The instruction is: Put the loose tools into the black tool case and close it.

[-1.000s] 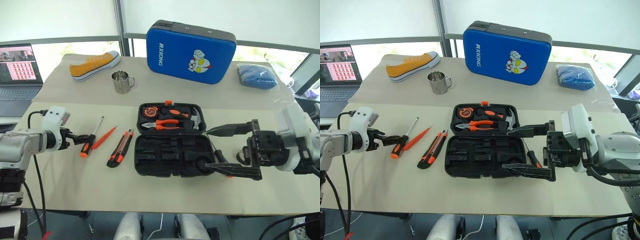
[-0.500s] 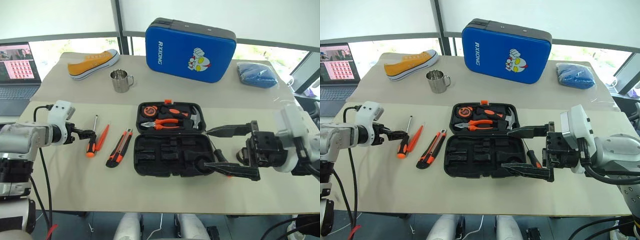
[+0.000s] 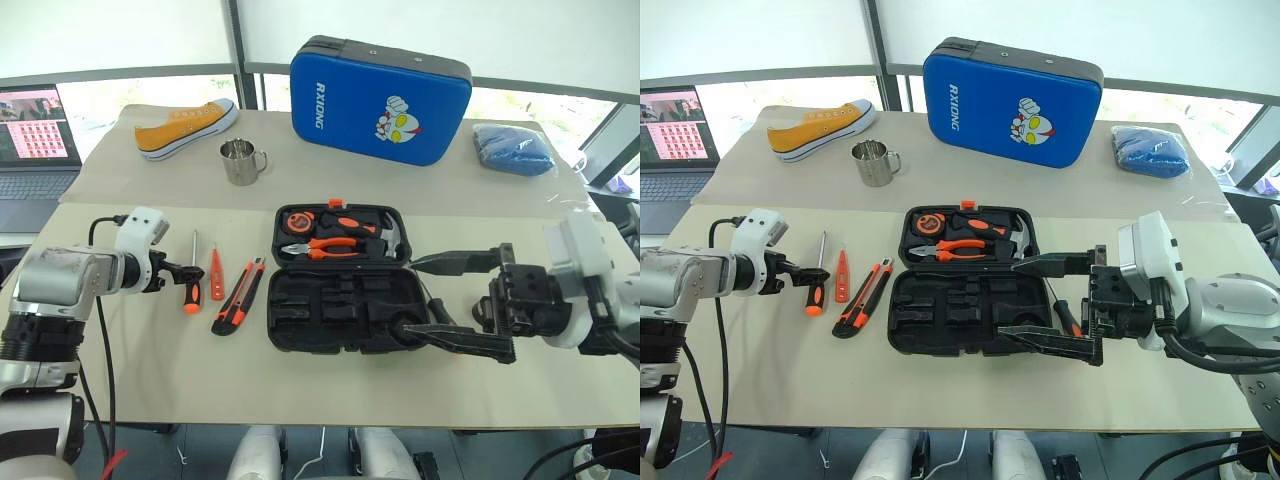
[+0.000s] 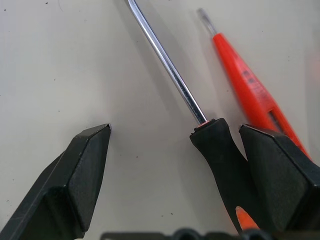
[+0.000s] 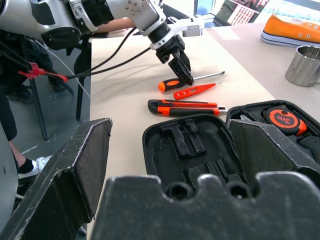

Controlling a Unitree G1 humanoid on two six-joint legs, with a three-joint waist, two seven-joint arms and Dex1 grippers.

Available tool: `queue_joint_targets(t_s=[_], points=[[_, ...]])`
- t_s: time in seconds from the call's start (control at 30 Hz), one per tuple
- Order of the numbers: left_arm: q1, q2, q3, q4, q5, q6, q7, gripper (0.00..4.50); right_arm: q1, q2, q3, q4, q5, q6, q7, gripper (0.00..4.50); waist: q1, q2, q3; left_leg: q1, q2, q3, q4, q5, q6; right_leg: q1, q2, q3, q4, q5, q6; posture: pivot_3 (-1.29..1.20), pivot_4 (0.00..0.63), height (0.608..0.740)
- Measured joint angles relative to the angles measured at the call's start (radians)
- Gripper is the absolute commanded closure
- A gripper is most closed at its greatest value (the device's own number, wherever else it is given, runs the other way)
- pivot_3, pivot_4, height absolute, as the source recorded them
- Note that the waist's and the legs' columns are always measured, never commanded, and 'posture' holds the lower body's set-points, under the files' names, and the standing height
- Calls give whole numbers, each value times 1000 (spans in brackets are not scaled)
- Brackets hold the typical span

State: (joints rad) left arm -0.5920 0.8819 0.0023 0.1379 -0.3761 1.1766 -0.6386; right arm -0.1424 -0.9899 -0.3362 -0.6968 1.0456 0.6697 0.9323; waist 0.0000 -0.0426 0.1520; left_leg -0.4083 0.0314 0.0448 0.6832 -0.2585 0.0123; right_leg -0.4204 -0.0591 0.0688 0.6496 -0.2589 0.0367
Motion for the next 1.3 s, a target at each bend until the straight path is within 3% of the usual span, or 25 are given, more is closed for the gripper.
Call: queue_joint_targets(t_s=[0.1,0.37,0.73,0.9,1.1,1.3], points=[[10,0,-1,-17,1,0,-2,1072,-8,0,1,1,4,0,-13,0,-1,0,0,0,0,0,0,0,0,0,0,0,0,0,0,0,150,739],[55,-15,19,-104,-10,32,4,4001,-36,0,0,10,36,0,-26,0,-13,2,-2,2,0,0,0,0,0,1,0,1,1,0,0,0,150,739],[52,-4,42,-37,-11,22,7,4096,-6,0,0,13,23,0,-17,0,-25,2,-2,8,0,2,0,1,-1,1,2,2,7,0,-2,0,150,739],[41,117,28,86,57,-88,-17,4099,7,0,-11,13,18,0,-17,0,-44,1,-1,6,2,1,0,1,-2,-2,5,2,9,0,-4,0,150,739],[-92,188,-28,99,105,-393,-245,4099,25,0,-26,12,15,0,-16,0,3,-1,0,0,0,2,4,1,-2,-1,0,-1,5,1,-1,0,150,739],[-231,114,-180,-30,96,-539,-531,4099,80,-1,-42,13,-23,0,-18,0,23,-2,0,-7,-1,5,13,0,0,-1,0,-4,5,1,1,0,150,739]])
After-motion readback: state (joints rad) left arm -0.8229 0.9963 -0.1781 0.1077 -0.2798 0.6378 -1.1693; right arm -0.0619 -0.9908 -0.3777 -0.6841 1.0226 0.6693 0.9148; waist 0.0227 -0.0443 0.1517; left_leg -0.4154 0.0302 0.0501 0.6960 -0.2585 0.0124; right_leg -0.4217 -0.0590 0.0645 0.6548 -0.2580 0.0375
